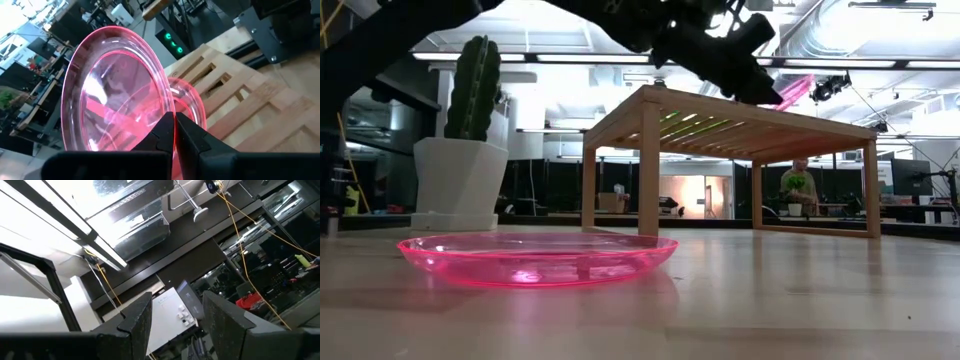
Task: Place and stack plates onto a shelf
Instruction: Stack the top pink plate on top of the other pink plate on the shelf, then stack the pink plate on top of the other pink plate on the shelf
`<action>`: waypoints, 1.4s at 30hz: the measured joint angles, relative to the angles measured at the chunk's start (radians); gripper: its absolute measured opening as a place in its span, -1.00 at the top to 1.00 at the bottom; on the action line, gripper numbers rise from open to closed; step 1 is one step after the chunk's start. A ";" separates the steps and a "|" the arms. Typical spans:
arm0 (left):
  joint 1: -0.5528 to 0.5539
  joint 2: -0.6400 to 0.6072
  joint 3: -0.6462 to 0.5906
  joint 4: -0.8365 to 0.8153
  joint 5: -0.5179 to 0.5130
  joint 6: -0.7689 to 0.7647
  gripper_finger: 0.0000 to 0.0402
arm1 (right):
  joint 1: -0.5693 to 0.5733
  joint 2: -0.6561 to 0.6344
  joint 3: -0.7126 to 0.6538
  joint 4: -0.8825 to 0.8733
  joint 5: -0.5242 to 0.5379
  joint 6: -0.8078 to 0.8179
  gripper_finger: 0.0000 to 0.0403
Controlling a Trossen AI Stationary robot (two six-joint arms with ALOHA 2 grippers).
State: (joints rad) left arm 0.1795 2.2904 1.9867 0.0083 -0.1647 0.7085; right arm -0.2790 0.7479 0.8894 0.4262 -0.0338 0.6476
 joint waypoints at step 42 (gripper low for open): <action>-0.120 -0.838 -0.314 -0.422 0.370 -0.832 0.26 | 0.000 0.053 0.000 -0.158 -0.121 -0.028 0.20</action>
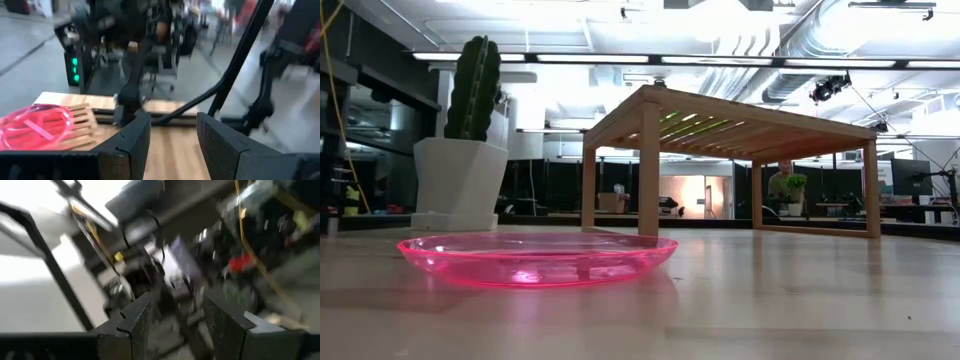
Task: Place and stack plates onto a shelf
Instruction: Stack the pink plate on top of the other pink plate on the shelf
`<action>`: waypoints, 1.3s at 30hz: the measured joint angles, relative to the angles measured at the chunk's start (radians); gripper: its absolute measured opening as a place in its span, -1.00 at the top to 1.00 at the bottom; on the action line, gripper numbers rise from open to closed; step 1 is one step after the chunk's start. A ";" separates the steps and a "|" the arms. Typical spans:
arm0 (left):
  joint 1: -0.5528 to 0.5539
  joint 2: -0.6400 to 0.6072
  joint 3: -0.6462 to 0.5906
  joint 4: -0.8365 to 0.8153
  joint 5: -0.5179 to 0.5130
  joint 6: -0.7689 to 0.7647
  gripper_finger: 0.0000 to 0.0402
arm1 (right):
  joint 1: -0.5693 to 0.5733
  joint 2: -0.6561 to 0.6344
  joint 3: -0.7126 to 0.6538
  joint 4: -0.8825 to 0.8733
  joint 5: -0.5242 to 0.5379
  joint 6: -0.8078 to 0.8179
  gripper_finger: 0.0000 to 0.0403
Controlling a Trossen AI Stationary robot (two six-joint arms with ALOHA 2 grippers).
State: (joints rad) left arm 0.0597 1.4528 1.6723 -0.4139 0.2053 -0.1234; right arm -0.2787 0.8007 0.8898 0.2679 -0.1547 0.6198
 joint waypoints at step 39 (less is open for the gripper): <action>-0.322 -0.619 -0.768 0.533 -0.628 -0.058 0.26 | 0.737 1.115 0.229 -0.346 0.588 0.946 0.20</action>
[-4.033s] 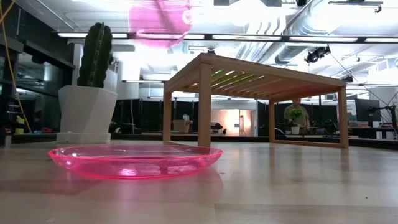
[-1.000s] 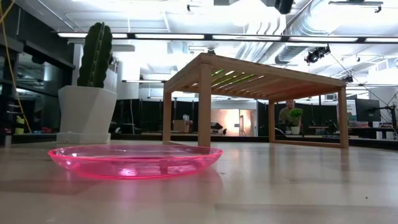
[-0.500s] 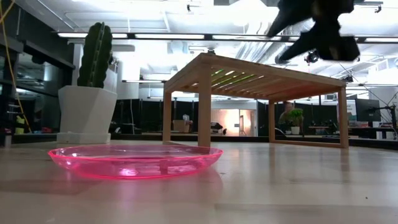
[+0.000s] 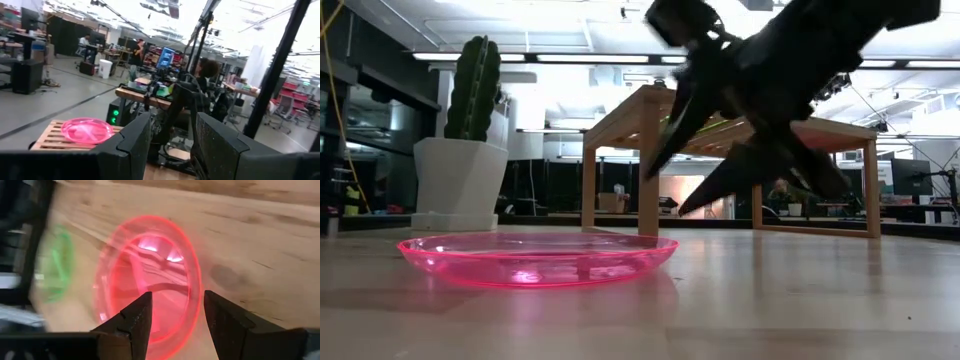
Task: Place and stack plates onto a shelf
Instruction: Stack the pink plate on top of the other pink plate on the shelf
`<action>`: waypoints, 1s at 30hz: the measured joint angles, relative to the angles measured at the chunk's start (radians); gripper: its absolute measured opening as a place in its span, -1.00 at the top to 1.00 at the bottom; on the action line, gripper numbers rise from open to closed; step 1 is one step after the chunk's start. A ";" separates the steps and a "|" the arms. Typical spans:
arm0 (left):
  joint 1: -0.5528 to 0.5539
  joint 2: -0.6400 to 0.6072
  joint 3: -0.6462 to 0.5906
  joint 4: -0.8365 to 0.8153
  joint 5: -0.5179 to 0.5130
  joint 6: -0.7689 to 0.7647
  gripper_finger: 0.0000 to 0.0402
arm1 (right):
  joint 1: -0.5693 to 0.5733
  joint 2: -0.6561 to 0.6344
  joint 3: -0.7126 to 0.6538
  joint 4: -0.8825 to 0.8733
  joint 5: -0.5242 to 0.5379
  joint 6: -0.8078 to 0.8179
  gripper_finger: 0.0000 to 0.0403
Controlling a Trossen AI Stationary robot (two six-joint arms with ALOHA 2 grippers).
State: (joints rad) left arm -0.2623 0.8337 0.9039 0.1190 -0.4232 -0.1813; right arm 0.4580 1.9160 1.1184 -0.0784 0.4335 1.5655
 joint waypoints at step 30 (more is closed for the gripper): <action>0.000 0.000 0.000 -0.026 0.021 -0.026 0.26 | -0.046 0.174 0.225 -0.215 -0.029 -0.174 0.20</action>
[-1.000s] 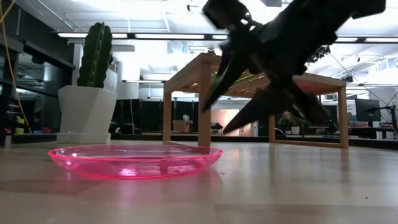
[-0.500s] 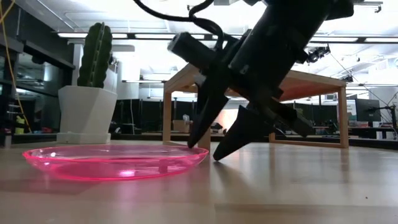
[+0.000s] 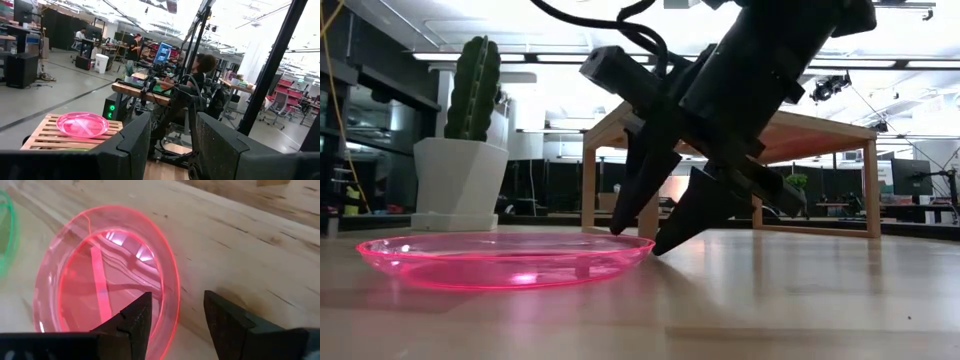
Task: Place and stack plates onto a shelf
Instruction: Stack the pink plate on top of the other pink plate on the shelf
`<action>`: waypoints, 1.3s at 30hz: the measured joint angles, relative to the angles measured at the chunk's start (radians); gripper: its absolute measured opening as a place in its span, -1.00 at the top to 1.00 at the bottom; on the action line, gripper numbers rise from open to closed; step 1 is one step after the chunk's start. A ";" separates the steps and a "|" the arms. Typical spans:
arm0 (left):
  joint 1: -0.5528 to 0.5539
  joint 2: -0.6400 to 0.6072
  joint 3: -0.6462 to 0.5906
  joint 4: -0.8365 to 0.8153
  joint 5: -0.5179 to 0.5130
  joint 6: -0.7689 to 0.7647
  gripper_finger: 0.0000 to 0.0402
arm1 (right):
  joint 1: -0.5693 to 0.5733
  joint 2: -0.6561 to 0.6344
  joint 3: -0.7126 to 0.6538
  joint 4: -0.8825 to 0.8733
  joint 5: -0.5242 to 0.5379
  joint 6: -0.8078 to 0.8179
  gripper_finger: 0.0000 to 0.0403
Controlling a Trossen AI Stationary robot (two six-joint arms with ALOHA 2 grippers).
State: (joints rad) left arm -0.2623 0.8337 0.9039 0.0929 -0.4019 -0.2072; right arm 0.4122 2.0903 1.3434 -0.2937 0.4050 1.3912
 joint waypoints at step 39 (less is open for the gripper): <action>0.000 0.000 0.001 0.001 -0.001 0.000 0.26 | -0.058 -0.530 -0.535 0.486 -0.291 -0.307 1.00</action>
State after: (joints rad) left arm -0.2626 0.8341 0.9051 0.0937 -0.4030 -0.2070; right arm 0.3546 1.5602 0.8083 0.1924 0.1139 1.0847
